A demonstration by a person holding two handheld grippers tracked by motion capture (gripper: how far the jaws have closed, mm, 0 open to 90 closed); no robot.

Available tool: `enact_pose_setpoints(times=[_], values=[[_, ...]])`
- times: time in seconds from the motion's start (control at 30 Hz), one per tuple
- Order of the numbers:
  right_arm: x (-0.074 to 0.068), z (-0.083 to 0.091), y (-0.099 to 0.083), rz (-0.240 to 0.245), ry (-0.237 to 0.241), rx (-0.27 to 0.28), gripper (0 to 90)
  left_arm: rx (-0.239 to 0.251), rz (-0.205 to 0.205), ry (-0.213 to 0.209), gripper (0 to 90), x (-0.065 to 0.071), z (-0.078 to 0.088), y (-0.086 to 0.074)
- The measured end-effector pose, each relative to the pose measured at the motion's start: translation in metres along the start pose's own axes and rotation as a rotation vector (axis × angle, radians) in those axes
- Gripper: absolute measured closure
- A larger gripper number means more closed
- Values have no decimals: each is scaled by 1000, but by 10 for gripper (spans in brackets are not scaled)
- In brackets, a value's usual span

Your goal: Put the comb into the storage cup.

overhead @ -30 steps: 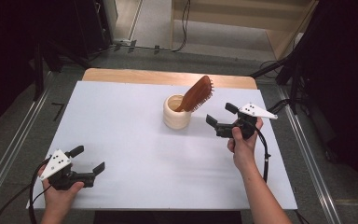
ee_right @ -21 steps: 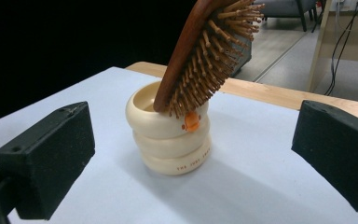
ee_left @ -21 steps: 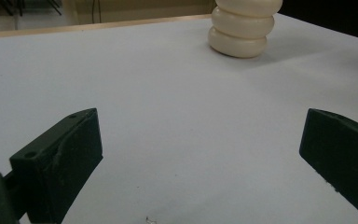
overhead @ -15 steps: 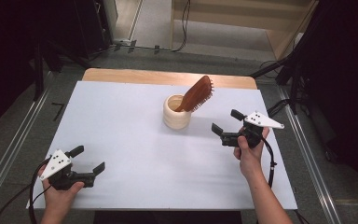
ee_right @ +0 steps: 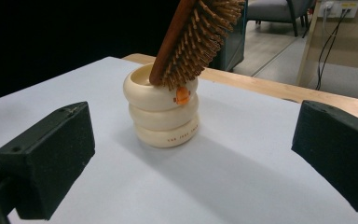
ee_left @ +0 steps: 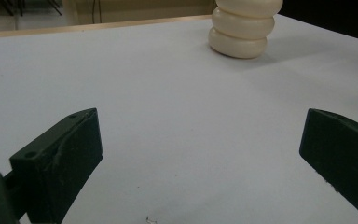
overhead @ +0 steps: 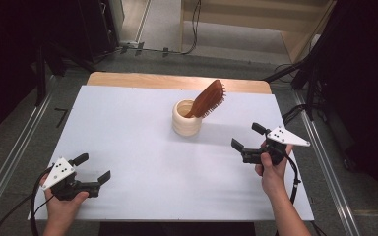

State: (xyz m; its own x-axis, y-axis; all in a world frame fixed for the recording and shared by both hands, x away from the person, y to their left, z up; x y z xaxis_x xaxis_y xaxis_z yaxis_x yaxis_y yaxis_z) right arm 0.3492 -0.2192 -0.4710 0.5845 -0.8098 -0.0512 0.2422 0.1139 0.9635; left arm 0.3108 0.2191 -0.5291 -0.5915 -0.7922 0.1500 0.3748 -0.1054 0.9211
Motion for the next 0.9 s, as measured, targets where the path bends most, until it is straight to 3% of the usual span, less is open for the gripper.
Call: enact_pose_setpoints(times=[0.23,0.9], values=[[2,12,-6,23,-15,-6,0,-1,-1,1,0,0,0,0],[5,44,-25,33,-37,-18,0,-1,0,5,0,-1,0,0]])
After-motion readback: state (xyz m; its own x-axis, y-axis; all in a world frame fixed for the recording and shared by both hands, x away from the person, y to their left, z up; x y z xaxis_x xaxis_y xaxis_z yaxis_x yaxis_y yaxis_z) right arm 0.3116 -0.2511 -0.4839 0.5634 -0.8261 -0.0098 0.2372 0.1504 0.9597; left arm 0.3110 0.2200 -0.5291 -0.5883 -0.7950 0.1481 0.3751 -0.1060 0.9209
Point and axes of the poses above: each handheld gripper's, and its own axes: z roughly backward along the jaws, y roughly out of its top, x roughly to its right, the point moved 10 cm from there along -z, roughly forward along the jaws, and after that the axes turned 5 degrees about z, right-handed, at the moved point
